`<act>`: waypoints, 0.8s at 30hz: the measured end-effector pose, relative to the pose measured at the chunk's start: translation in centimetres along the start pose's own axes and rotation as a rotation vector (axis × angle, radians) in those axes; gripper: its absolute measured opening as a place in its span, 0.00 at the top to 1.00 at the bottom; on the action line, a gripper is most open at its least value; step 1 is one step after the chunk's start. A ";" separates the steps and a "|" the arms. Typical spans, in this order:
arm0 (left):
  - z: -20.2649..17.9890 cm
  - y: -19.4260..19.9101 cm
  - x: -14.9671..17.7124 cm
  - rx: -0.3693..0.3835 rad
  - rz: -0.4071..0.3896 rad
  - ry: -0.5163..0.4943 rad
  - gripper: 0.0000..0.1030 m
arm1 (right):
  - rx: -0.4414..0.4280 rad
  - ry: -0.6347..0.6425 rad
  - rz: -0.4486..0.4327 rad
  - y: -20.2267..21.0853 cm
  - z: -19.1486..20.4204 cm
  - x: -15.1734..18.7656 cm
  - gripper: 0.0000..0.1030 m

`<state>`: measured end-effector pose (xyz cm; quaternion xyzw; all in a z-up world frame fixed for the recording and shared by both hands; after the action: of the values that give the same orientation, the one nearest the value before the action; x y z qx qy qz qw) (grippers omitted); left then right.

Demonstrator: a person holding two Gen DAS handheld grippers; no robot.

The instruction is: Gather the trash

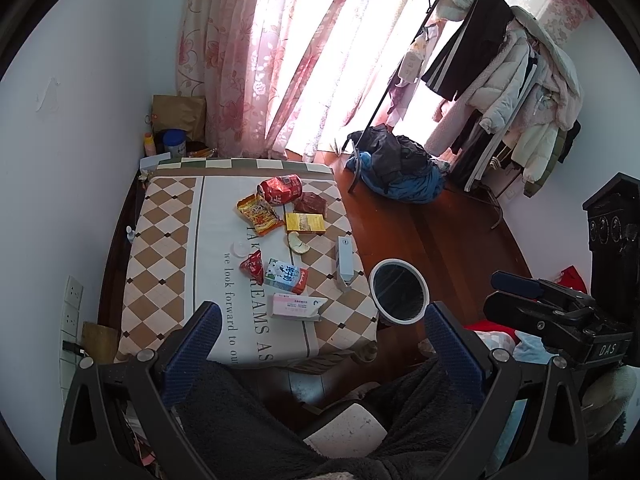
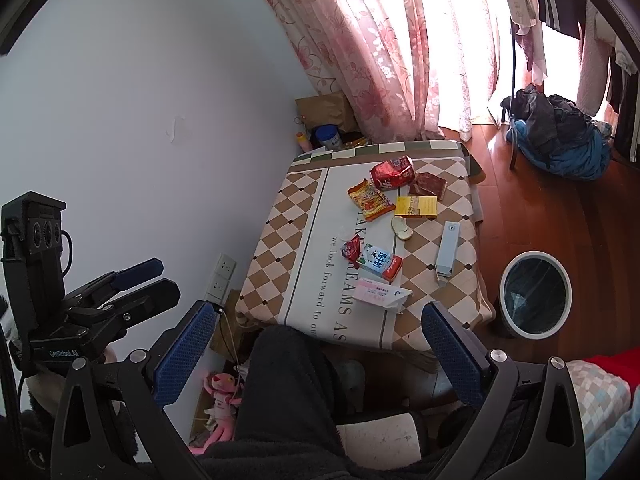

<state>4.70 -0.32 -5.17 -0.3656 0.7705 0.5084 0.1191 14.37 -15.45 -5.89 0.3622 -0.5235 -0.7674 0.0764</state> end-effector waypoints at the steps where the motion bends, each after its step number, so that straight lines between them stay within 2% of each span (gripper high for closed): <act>1: 0.0 0.0 0.0 0.002 -0.001 0.001 0.00 | -0.001 0.000 0.000 0.0 0.0 0.0 0.00; 24: -0.1 0.3 0.2 0.004 -0.003 0.000 0.00 | -0.002 0.010 0.013 0.1 0.5 0.6 0.00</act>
<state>4.42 -0.40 -5.04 -0.3666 0.7711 0.5065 0.1205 13.62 -15.38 -5.99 0.3626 -0.5247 -0.7655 0.0847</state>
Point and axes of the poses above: each gripper's, at about its wrist camera, not at the fingertips, and y roughly against the way its jaws point, z to its left, x to its underside, the point moved 8 cm from there along -y, roughly the way its jaws point, and after that the axes turned 13 degrees about x, right-handed, at the moved point
